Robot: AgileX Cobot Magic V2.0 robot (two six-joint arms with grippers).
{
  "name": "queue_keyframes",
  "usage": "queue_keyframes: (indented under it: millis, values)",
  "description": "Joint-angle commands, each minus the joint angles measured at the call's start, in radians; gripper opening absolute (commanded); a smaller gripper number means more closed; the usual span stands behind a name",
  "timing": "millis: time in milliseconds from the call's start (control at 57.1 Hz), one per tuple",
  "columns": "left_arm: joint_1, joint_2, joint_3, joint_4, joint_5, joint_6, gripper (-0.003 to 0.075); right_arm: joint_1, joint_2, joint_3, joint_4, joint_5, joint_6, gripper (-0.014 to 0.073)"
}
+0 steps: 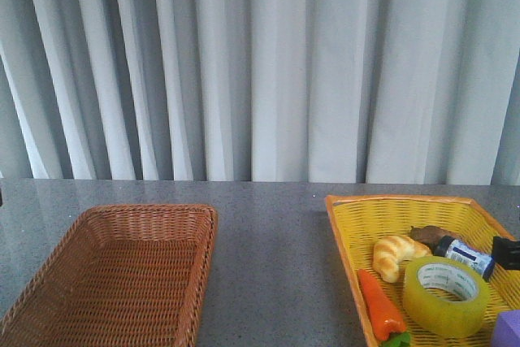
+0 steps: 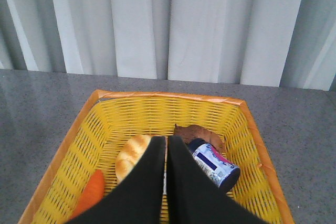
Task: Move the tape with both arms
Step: 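Lower the right gripper over the yellow tape roll in the yellow basket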
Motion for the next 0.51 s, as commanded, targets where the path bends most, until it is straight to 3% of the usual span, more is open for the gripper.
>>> queue_keyframes:
  millis: [0, 193, 350, 491]
  values:
    - [-0.007, 0.012, -0.036, 0.0, -0.115, -0.015, 0.0015, -0.001, 0.014, -0.073, -0.013, -0.008, 0.0, 0.0039]
    - [-0.007, 0.097, -0.16, 0.0, 0.04, -0.015, 0.013, -0.001, 0.086, -0.189, -0.014, 0.178, -0.033, 0.0235]
    - [-0.007, 0.175, -0.275, 0.0, 0.168, -0.015, 0.0316, -0.001, 0.143, -0.252, -0.01, 0.285, -0.032, 0.0499]
    - [-0.007, 0.213, -0.331, -0.006, 0.207, -0.016, 0.044, -0.001, 0.175, -0.275, -0.01, 0.316, -0.031, 0.062]
